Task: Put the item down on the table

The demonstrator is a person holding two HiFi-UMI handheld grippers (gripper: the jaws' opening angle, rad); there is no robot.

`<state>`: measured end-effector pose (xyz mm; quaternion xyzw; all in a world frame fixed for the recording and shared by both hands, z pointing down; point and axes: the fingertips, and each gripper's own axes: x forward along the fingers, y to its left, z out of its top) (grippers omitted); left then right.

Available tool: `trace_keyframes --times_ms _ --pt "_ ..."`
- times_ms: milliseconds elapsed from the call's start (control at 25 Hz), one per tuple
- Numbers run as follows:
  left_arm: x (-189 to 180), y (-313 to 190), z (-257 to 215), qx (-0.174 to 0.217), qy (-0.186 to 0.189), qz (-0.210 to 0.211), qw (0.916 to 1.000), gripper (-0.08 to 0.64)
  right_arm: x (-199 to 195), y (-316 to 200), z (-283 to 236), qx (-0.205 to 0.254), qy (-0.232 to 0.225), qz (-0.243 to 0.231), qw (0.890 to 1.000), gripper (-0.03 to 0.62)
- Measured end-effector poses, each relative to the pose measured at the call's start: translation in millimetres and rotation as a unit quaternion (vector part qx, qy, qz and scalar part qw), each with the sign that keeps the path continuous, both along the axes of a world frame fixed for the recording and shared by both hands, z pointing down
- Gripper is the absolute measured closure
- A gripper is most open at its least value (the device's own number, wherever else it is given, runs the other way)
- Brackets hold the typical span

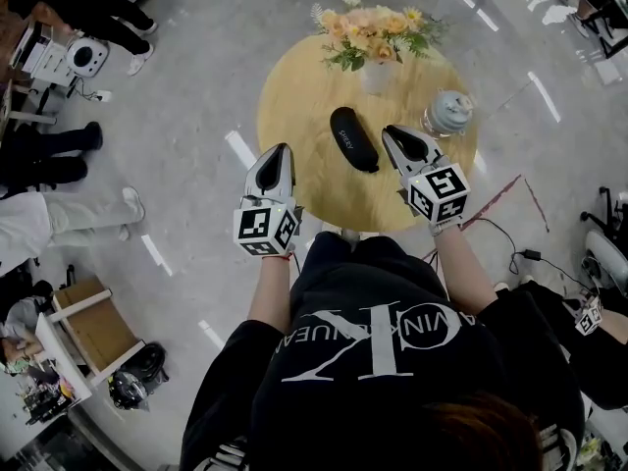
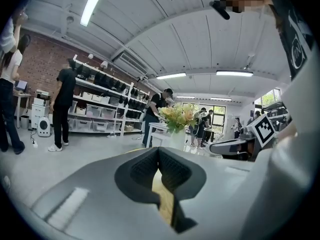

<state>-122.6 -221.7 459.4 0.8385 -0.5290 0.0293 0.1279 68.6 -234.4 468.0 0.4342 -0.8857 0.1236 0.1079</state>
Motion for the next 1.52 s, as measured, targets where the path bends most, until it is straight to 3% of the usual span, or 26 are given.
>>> trace_keyframes --times_ms 760,1520 --pt "-4.1 -24.6 -46.7 0.063 -0.009 -0.004 0.9980 0.549 12.8 -20.0 -63.9 0.072 -0.025 0.025 0.997 0.566" --pt "-19.0 -36.6 -82.0 0.099 -0.002 -0.015 0.9950 0.549 11.8 -27.7 -103.6 0.116 -0.036 0.030 0.992 0.568"
